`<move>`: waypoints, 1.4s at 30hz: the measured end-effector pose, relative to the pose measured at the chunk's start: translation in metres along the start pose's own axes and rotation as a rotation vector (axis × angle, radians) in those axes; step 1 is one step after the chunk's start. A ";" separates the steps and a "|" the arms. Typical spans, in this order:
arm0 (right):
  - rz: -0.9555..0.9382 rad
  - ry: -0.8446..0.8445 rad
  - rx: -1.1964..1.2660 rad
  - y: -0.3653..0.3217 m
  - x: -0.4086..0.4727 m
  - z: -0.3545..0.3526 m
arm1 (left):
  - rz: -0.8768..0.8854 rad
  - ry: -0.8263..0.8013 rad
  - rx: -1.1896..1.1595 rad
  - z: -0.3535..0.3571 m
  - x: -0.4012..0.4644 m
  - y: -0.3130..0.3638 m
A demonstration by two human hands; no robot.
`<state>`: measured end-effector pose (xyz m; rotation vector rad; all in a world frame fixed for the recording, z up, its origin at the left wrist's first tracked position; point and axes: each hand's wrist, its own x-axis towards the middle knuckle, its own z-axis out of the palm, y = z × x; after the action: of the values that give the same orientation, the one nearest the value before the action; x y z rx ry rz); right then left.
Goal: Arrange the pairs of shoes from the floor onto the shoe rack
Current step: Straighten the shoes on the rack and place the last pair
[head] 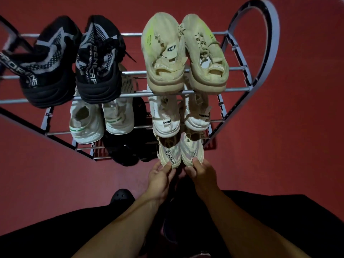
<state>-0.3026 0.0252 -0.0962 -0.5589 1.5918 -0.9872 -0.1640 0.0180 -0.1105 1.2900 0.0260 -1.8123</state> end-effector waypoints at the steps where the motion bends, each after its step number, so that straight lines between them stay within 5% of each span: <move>1: -0.048 -0.052 0.103 -0.002 0.006 0.001 | 0.026 0.009 0.003 0.003 0.006 0.003; 4: -0.113 0.016 0.031 -0.014 0.029 0.005 | 0.070 0.027 0.026 0.010 0.031 0.014; 6: 0.038 0.061 0.189 -0.019 0.050 0.009 | 0.088 0.026 0.050 0.016 0.045 0.022; 13: 0.094 0.101 0.257 -0.023 0.076 0.018 | 0.140 -0.026 0.158 0.023 0.066 0.032; 21: 0.221 -0.017 0.186 -0.015 0.070 0.011 | 0.437 0.052 0.968 0.026 0.059 0.042; 25: 0.151 0.008 0.129 -0.009 0.066 0.017 | 0.423 -0.064 1.120 0.008 0.054 0.044; 30: 0.013 0.035 -0.322 0.009 0.046 0.022 | 0.320 -0.115 1.467 -0.041 0.039 0.055; 42: 0.074 -0.136 -0.597 0.036 0.030 0.054 | 0.101 0.113 1.670 -0.134 0.024 0.096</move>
<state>-0.2540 0.0050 -0.1439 -0.9423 1.7650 -0.3937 -0.0025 0.0078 -0.1481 2.3236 -1.7450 -1.4683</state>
